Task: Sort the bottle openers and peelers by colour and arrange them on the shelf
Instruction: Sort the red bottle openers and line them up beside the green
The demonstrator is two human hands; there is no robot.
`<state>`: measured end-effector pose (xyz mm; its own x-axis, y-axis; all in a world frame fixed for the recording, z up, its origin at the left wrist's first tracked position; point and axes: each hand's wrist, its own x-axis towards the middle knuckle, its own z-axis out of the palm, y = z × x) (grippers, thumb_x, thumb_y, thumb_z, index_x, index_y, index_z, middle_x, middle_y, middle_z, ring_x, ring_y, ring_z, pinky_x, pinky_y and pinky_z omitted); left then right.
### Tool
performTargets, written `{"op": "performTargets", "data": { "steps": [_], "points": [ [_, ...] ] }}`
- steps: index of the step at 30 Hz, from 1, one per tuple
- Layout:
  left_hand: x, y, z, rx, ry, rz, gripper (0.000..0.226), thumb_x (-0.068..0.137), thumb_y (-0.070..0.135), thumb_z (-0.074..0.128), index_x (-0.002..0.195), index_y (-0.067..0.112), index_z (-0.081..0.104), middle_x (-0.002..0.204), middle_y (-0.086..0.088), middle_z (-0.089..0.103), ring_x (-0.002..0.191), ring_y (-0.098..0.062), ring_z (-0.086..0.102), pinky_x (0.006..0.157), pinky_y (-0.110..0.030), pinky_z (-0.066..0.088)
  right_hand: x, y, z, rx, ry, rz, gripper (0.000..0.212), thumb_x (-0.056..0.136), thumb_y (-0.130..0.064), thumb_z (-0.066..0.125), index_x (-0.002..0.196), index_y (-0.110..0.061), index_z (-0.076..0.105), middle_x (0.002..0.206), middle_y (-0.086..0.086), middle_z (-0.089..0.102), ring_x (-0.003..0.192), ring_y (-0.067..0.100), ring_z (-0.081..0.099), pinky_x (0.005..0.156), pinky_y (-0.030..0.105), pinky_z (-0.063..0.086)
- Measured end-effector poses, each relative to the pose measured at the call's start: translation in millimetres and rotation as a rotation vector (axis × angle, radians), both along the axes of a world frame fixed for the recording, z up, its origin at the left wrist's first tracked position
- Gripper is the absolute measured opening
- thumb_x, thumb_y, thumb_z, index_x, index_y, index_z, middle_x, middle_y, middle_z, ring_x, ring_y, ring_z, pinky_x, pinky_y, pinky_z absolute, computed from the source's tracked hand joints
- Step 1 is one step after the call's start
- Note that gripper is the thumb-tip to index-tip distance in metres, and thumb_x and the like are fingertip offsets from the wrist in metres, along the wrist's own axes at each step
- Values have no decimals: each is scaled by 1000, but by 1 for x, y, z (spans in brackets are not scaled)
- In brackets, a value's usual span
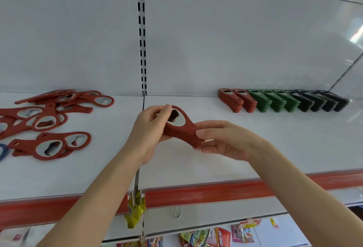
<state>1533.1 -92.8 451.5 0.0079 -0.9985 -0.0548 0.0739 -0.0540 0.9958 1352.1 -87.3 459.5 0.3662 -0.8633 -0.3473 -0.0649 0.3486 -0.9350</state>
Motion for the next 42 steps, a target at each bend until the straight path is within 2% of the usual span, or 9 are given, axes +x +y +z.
{"op": "performTargets", "data": {
  "steps": [4, 8, 10, 14, 25, 29, 33, 37, 42],
  "points": [
    [1, -5, 0, -39, -32, -28, 20, 95, 13, 47, 84, 16, 64, 89, -7, 65, 76, -20, 63, 69, -33, 59, -2, 3, 7, -40, 85, 3, 29, 67, -19, 69, 96, -14, 68, 83, 8, 71, 73, 19, 68, 66, 23, 55],
    [-5, -10, 1, -37, -27, -71, 21, 95, 11, 47, 81, 13, 63, 84, -6, 63, 71, -18, 62, 62, -30, 59, 2, 13, 22, -334, 450, -34, 15, 86, -21, 63, 99, -18, 68, 91, 4, 72, 85, 23, 67, 81, 33, 53],
    [-9, -12, 2, -18, -13, -100, 20, 94, 11, 48, 82, 9, 63, 82, -6, 62, 68, -19, 62, 63, -32, 59, 11, 19, 26, -521, 661, -35, 15, 84, -25, 63, 95, -15, 66, 85, 4, 71, 82, 31, 62, 74, 37, 50],
    [-18, -14, 5, -46, -39, -147, 21, 93, 11, 49, 80, 9, 65, 76, -4, 62, 65, -15, 64, 64, -33, 59, 26, 25, 15, -713, 1025, -92, 22, 84, -29, 64, 95, -12, 53, 74, -3, 52, 68, 19, 48, 53, 27, 31],
    [-29, -26, 9, -21, -62, -193, 21, 92, 12, 50, 77, 8, 65, 73, -4, 59, 63, -14, 62, 59, -29, 58, 17, 19, 5, -722, 1007, -177, 24, 85, -24, 61, 104, -11, 53, 81, -5, 51, 72, 15, 47, 55, 25, 32],
    [-33, -31, 8, -10, -100, -229, 24, 95, 22, 47, 82, 12, 64, 79, -1, 61, 74, -16, 63, 63, -28, 57, 12, 14, -1, -699, 977, -198, 22, 86, -23, 60, 103, -9, 54, 78, -6, 49, 66, 11, 45, 54, 18, 34],
    [-30, -38, -1, -82, -393, -194, 29, 96, 33, 40, 102, 12, 59, 106, -8, 64, 100, -23, 60, 84, -37, 49, 1, 7, -4, -648, 1027, -233, 23, 85, -23, 61, 100, -6, 54, 80, -1, 51, 70, 18, 48, 53, 21, 34],
    [-27, -37, -15, -233, -954, -287, 44, 97, 34, 41, 133, 9, 42, 130, -14, 49, 118, -27, 48, 91, -30, 37, -15, -13, -10, -532, 1089, -296, 21, 84, -21, 62, 92, -5, 51, 80, 4, 50, 75, 23, 49, 57, 29, 33],
    [-30, -33, -28, -330, -1303, -443, 45, 96, 35, 41, 130, 5, 41, 129, -15, 43, 122, -28, 37, 101, -32, 31, -21, -37, -12, -387, 1199, -311, 34, 84, -16, 59, 63, -15, 33, 68, 0, 41, 77, 24, 46, 61, 28, 33]
  ]
}}
